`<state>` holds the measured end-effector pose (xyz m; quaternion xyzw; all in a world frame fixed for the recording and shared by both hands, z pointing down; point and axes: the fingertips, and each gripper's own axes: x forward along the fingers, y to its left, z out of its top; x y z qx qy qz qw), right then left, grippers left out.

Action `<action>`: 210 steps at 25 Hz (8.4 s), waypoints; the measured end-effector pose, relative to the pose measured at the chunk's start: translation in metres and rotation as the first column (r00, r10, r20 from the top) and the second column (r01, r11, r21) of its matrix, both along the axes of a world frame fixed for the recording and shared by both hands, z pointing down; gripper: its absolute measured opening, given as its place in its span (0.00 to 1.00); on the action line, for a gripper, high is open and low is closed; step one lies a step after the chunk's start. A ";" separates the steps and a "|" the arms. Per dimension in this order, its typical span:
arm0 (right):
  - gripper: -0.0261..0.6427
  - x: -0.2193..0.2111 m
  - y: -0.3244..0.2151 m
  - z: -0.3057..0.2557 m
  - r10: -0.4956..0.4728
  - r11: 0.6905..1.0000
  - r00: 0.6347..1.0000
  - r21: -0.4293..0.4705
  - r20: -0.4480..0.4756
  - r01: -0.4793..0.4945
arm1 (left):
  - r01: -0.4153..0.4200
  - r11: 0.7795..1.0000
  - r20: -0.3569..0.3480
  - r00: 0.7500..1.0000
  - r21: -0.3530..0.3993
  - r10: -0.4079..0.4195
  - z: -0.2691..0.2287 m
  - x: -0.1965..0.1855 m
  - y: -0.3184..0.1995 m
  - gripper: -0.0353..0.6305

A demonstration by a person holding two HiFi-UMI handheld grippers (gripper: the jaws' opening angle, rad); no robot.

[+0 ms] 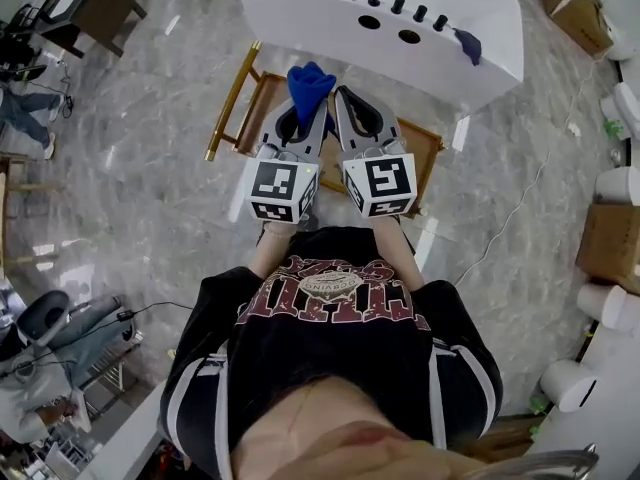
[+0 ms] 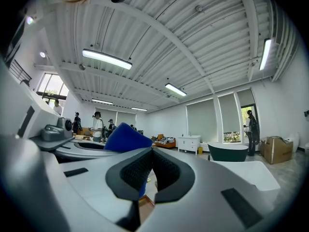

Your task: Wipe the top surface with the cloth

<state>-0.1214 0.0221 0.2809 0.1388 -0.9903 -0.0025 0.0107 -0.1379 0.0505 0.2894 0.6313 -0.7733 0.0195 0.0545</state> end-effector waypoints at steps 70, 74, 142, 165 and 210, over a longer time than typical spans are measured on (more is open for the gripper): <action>0.07 -0.071 -0.103 0.312 -0.080 0.985 0.759 -0.166 -0.646 -0.038 | -0.038 0.587 -0.129 0.985 -0.809 -0.113 0.418 -0.287 -0.051 0.20; 0.07 -0.037 -0.119 0.317 -0.138 0.953 0.790 -0.297 -0.597 -0.058 | -0.034 0.528 -0.122 0.984 -0.849 -0.133 0.440 -0.289 -0.049 0.20; 0.07 0.131 -0.117 0.462 -0.052 0.823 0.586 -0.368 -0.809 -0.434 | -0.074 0.532 -0.103 0.994 -0.843 -0.026 0.458 -0.098 -0.130 0.20; 0.07 0.161 -0.125 0.454 -0.015 0.801 0.594 -0.365 -0.804 -0.474 | -0.209 0.514 -0.180 0.978 -0.832 0.106 0.459 0.007 -0.165 0.20; 0.07 0.248 -0.149 0.449 0.050 0.708 0.593 -0.391 -0.803 -0.589 | -0.403 0.426 -0.260 0.898 -0.810 0.356 0.464 0.181 -0.250 0.20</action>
